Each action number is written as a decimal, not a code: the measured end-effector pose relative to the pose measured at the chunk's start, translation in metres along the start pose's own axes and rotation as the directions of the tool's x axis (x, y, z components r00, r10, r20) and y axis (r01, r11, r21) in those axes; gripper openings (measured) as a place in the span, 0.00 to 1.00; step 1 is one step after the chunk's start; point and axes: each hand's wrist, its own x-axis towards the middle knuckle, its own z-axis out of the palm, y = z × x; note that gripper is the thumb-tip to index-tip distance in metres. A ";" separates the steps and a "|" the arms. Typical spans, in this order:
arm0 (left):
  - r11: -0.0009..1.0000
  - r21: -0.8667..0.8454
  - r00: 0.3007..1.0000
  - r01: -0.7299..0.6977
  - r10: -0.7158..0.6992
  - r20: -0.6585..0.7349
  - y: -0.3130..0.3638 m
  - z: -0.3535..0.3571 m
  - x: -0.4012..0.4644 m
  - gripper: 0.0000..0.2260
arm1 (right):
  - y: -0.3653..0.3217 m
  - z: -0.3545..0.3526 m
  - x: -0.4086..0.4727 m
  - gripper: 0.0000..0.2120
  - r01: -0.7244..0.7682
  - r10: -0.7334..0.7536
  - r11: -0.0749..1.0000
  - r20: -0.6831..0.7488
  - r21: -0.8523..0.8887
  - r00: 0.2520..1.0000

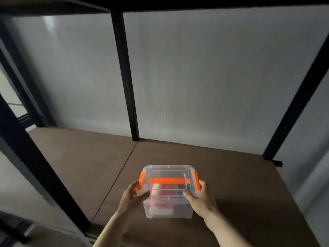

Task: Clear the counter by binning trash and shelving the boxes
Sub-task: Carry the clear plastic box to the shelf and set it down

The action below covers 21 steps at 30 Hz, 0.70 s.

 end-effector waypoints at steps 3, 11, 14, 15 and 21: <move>1.000 0.001 0.999 0.005 -0.005 0.038 -0.010 0.002 0.006 0.29 | 0.009 0.006 -0.003 0.32 -0.036 0.035 0.997 -0.027 -0.062 0.999; 0.982 0.189 0.999 -0.001 -0.008 0.047 -0.032 0.001 0.015 0.37 | 0.029 0.019 -0.009 0.35 -0.096 0.097 0.990 0.004 -0.102 0.995; 0.935 0.354 0.999 -0.022 0.006 0.048 -0.030 0.002 0.010 0.31 | 0.030 0.021 -0.012 0.40 -0.069 0.069 0.977 -0.009 -0.204 0.998; 0.911 0.410 0.998 -0.042 0.022 0.053 -0.028 0.001 0.007 0.31 | 0.031 0.021 -0.012 0.42 -0.051 0.046 0.965 -0.027 -0.256 0.999; 0.701 0.684 0.979 -0.200 0.169 0.113 -0.012 -0.010 -0.003 0.33 | 0.015 0.005 -0.035 0.45 -0.054 -0.008 0.786 -0.099 -0.616 0.995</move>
